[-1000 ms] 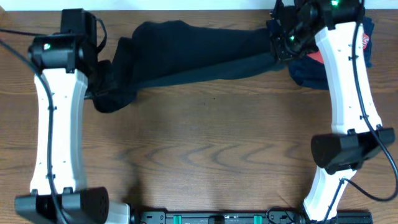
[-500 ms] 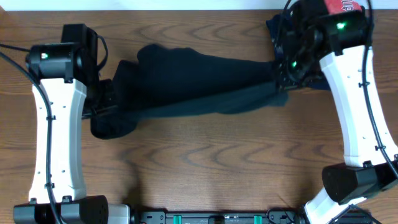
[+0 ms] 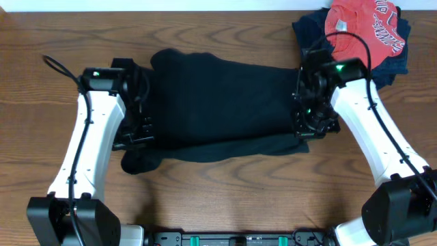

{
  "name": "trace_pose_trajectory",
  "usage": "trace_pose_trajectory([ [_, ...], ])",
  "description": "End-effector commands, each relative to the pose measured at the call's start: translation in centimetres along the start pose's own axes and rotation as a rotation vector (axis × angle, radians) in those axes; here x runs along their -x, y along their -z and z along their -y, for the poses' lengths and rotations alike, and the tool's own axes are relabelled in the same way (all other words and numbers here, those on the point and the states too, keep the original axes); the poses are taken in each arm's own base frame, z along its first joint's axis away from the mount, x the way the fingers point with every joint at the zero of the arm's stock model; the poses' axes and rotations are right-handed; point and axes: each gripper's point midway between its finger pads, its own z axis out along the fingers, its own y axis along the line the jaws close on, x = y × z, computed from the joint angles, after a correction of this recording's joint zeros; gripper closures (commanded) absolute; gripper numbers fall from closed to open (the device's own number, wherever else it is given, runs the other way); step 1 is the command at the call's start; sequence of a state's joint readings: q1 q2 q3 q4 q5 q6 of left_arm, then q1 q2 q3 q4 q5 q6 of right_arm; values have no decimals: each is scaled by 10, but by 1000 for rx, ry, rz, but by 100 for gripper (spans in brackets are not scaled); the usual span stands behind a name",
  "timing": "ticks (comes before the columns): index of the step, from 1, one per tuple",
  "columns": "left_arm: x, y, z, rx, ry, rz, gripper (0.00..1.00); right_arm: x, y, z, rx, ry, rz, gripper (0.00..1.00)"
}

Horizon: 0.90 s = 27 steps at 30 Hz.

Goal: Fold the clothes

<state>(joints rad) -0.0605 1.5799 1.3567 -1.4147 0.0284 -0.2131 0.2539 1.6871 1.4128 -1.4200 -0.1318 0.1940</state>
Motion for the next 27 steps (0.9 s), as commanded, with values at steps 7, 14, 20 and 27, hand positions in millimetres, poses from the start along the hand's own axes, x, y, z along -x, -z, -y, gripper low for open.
trace_pose_trajectory([
  [7, 42, -19, 17, -70, 11, 177, 94, 3, -37, 7, 13, -48, 24, 99],
  [14, 88, -12, 28, -112, 18, 350, 94, 31, -39, 26, 37, -112, 131, 99],
  [20, 113, -15, 35, -127, 20, 412, 94, 52, -35, 42, 25, -144, 212, 99],
  [27, 130, -33, 40, -122, 21, 408, 94, 66, -32, 45, 33, -147, 269, 99],
])
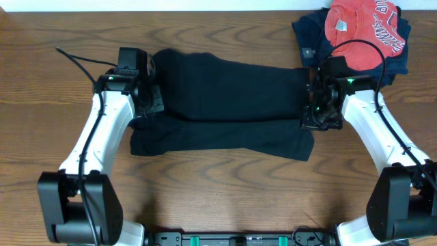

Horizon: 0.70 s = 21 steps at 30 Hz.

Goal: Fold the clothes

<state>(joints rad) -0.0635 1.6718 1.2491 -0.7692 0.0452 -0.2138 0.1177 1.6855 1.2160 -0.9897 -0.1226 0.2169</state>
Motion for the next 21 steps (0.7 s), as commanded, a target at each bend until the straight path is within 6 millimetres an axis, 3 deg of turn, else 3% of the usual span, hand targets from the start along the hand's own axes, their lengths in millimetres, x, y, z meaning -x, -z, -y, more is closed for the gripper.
trace_pose_trajectory([
  [1, -1, -13, -3, 25, 12, -18, 94, 3, 4, 6, -11, -16, 22, 99],
  [8, 7, -32, -5, 47, 12, -6, 94, 4, 0, 6, -13, -14, 17, 99],
  [14, 28, -31, -3, 44, 16, 79, 94, 5, -5, 8, -21, -15, 8, 99],
  [21, 39, -30, 0, 32, 12, 119, 94, 3, -9, 8, -24, -16, -4, 99],
])
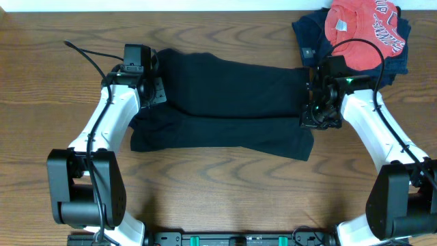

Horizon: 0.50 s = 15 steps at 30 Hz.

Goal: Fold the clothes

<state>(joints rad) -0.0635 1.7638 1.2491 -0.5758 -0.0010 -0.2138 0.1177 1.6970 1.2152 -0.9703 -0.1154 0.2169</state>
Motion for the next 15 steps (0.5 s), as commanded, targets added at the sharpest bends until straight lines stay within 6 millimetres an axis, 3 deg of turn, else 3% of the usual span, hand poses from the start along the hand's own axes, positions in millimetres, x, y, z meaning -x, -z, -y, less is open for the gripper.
trace_pose_trajectory([
  [1, 3, -1, -2, 16, 1, 11, 94, -1, -5, 7, -18, -17, -13, 99],
  [9, 11, -1, 0, 7, -15, 43, 94, 2, -6, 7, -16, -15, -2, 98],
  [11, 12, -1, 0, 5, -15, 49, 92, 3, -6, 7, -16, -15, -1, 80],
  [13, 15, 0, 1, 2, -19, 61, 83, 3, -6, 7, -15, -15, 0, 62],
  [15, 20, 1, 2, -2, -35, 79, 56, 4, -6, 6, -15, -15, 4, 43],
])
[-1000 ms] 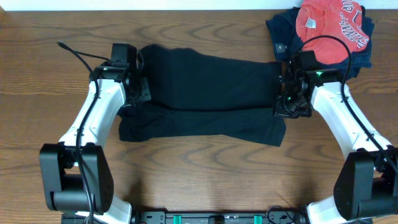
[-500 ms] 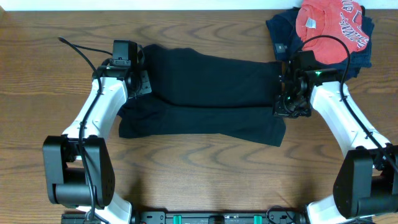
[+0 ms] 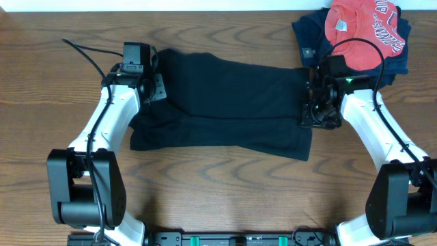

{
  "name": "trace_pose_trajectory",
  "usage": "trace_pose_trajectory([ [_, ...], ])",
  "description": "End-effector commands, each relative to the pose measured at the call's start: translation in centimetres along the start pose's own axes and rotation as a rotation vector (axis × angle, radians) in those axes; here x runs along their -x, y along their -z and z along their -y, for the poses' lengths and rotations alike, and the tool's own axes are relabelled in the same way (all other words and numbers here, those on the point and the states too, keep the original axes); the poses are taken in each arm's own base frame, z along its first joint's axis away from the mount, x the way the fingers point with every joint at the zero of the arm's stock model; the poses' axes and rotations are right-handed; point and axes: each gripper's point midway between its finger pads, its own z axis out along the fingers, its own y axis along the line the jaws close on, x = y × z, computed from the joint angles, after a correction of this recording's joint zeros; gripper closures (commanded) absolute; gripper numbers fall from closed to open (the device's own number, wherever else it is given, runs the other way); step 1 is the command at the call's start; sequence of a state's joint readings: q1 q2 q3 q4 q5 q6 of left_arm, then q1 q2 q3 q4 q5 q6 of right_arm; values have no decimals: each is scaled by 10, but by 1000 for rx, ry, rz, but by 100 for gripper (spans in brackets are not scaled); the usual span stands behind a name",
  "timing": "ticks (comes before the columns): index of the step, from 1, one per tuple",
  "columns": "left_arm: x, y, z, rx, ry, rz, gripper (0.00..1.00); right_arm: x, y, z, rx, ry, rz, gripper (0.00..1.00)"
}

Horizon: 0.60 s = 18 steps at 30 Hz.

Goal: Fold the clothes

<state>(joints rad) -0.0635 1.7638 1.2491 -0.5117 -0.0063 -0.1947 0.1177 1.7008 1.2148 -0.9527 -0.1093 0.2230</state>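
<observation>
A black garment lies spread across the table, an upper layer over a lower layer that sticks out toward the front. My left gripper is at the left edge of the upper layer. My right gripper is at the right edge, where the two layers meet. Both sets of fingers are dark against the black cloth, so their state does not show.
A pile of clothes sits at the back right corner, an orange shirt on top of a navy garment. It lies just behind my right arm. Bare wooden table runs along the front.
Almost nothing has changed. Both grippers are at the same edges of the black garment, and the cloth lies as it did.
First both grippers were lower down at the garment's two sides, and the top layer reached nearly to the front edge. Then they were further back, the top layer was shorter and a wide lower layer showed. The left gripper then stood further back still and stays there.
</observation>
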Motion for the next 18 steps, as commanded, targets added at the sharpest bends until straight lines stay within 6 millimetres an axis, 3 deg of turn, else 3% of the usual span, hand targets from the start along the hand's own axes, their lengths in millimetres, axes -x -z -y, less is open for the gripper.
trace_pose_trajectory([
  [1, 8, 1, 0, 6, -25, 28, 42, 0, -4, 6, -11, -10, -9, 41],
  [5, 28, 9, 4, -9, -23, 86, 24, 7, -1, 4, -7, -8, 13, 39],
  [7, 39, 14, 8, -18, -26, 119, 21, 14, 5, 2, -2, -4, 37, 38],
  [11, 53, 20, 20, -61, -195, 163, 20, 38, 22, -9, 25, 30, 116, 31],
  [15, 58, 11, 21, -56, -269, 180, 17, 53, 34, -23, 39, 83, 174, 27],
  [18, 57, -7, 22, -49, -322, 170, 17, 56, 35, -31, 47, 101, 190, 27],
])
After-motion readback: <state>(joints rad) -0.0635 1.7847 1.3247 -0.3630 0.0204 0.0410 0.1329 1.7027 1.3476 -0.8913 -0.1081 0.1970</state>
